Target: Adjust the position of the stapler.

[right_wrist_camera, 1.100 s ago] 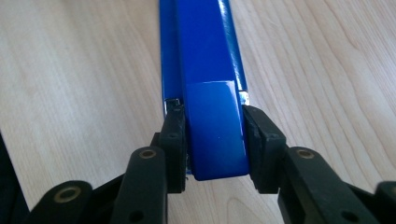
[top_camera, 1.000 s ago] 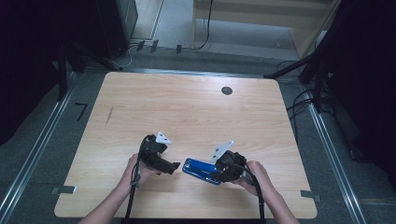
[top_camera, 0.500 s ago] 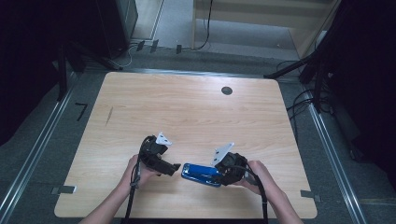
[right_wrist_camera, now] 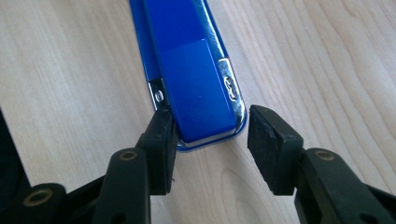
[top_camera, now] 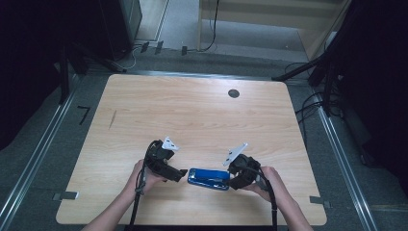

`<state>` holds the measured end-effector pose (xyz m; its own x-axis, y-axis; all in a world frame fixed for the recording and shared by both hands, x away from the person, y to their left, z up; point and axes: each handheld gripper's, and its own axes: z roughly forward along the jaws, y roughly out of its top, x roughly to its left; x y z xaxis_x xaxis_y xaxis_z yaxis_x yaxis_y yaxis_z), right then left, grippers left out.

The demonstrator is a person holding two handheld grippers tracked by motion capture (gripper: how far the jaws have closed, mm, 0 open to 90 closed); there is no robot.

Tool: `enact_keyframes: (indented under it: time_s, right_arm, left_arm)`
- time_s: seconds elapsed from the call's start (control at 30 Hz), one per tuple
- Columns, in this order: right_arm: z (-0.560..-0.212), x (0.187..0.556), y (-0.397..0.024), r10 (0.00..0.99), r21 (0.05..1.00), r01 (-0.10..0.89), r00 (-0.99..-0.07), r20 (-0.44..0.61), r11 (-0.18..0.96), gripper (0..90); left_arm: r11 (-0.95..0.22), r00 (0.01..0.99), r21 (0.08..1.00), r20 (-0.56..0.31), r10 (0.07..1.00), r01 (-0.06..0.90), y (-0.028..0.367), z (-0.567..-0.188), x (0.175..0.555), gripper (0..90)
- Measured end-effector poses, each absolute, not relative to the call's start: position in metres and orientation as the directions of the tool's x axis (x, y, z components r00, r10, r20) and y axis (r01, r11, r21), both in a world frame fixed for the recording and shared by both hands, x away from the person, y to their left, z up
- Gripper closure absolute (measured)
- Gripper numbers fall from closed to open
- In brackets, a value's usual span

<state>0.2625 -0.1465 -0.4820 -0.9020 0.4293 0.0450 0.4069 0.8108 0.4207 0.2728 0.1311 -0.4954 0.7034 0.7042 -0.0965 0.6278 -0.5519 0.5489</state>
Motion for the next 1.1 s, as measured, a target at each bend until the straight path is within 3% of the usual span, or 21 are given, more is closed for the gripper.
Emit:
enact_keyframes:
  time_s: [0.3, 0.8, 1.1]
  right_arm:
    - [-0.482, 0.266, -0.149, 0.526, 0.424, 0.494, -0.849, 0.048, 0.759, 49.8]
    - [-0.476, 0.264, -0.170, 0.632, 0.438, 0.613, -0.765, 0.122, 0.657, 18.8]
    - [-0.477, 0.261, -0.184, 0.660, 0.440, 0.645, -0.737, 0.143, 0.625, 13.4]
  left_arm:
    - [-0.551, 0.707, 0.555, -0.099, 0.700, 0.624, 0.132, -0.495, 0.272, 6.3]
    - [-0.553, 0.712, 0.570, -0.083, 0.697, 0.608, 0.134, -0.491, 0.271, 6.3]
    - [-0.575, 0.729, 0.563, -0.073, 0.681, 0.593, 0.121, -0.492, 0.273, 6.3]
